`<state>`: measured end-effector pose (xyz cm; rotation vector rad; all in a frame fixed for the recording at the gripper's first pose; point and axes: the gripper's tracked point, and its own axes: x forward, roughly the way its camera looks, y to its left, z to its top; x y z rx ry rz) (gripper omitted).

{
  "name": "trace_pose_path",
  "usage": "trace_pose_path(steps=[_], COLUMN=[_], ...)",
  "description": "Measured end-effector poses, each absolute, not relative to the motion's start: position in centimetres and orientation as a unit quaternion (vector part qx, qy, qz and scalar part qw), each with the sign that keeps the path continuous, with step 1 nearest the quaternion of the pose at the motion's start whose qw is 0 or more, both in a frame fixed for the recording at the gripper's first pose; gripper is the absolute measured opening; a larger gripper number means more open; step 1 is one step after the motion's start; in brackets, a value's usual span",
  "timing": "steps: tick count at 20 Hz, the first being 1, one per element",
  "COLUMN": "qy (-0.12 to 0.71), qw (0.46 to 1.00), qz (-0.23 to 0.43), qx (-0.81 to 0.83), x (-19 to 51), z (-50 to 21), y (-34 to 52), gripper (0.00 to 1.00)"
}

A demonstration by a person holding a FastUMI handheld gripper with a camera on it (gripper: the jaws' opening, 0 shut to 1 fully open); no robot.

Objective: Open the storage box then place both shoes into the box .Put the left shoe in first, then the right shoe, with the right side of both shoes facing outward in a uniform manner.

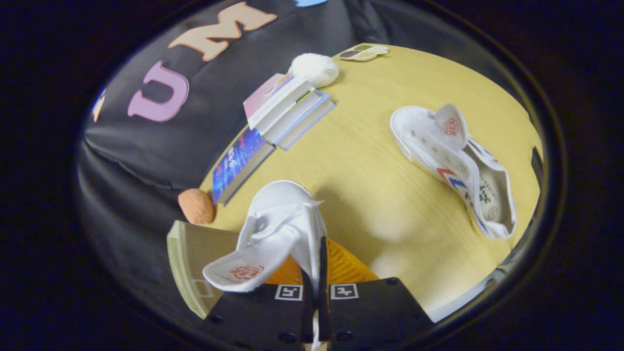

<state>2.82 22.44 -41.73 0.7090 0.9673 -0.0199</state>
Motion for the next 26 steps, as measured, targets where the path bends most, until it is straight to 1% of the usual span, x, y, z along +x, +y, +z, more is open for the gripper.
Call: trace_pose_path(steps=[6,11,15,19,23,26], qy=[0.384,0.363,0.396,0.435,0.460,0.462], qw=[0.828,0.827,0.815,0.815,0.827,0.840], qz=[0.040,0.083,0.098,0.104,0.080,0.058], qx=[0.406,0.421,0.412,0.368,0.314,0.277], x=[1.5,2.1,2.8,3.4,3.6,3.6], z=[-30.6,-25.8,-27.2,-30.9,-35.2,-37.2], y=[27.7,34.7,40.5,45.2,47.1,47.0], gripper=[0.07,0.07,0.07,0.07,0.07,0.07])
